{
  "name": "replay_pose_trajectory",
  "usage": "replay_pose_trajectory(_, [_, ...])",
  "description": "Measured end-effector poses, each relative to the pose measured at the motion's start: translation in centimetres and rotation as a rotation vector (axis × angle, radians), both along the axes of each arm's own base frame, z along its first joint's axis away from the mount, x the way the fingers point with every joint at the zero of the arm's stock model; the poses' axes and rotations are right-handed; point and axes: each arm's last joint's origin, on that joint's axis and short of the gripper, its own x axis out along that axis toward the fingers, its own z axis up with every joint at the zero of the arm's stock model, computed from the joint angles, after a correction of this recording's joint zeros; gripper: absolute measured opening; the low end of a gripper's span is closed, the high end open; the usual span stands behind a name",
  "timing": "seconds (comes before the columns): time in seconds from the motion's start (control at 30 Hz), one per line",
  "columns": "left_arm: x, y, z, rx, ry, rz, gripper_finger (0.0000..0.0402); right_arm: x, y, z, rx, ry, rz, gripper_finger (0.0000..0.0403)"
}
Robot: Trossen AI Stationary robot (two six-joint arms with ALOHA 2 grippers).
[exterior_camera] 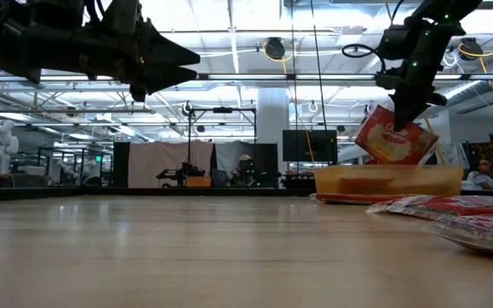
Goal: Sort popcorn bags into baskets
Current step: Put the red popcorn bag into the orange bin
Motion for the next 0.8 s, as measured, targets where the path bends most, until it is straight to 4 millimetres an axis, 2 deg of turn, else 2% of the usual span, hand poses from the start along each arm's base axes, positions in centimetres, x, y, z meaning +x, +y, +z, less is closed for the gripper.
replay_pose_trajectory(0.4, [0.0,-0.4,0.0,0.000,0.000,-0.019,0.0195,-0.2,0.4,-0.4,0.065,0.025,-0.022,0.0017])
replay_pose_trajectory(0.57, [0.0,-0.4,0.0,-0.001,0.000,-0.019,0.0195,0.1,0.4,-0.7,0.057,0.060,-0.033,0.0045])
replay_pose_trajectory(0.8, [0.0,-0.4,0.0,-0.002,0.000,-0.019,0.0204,1.2,0.7,-2.3,0.031,0.209,-0.081,0.0101])
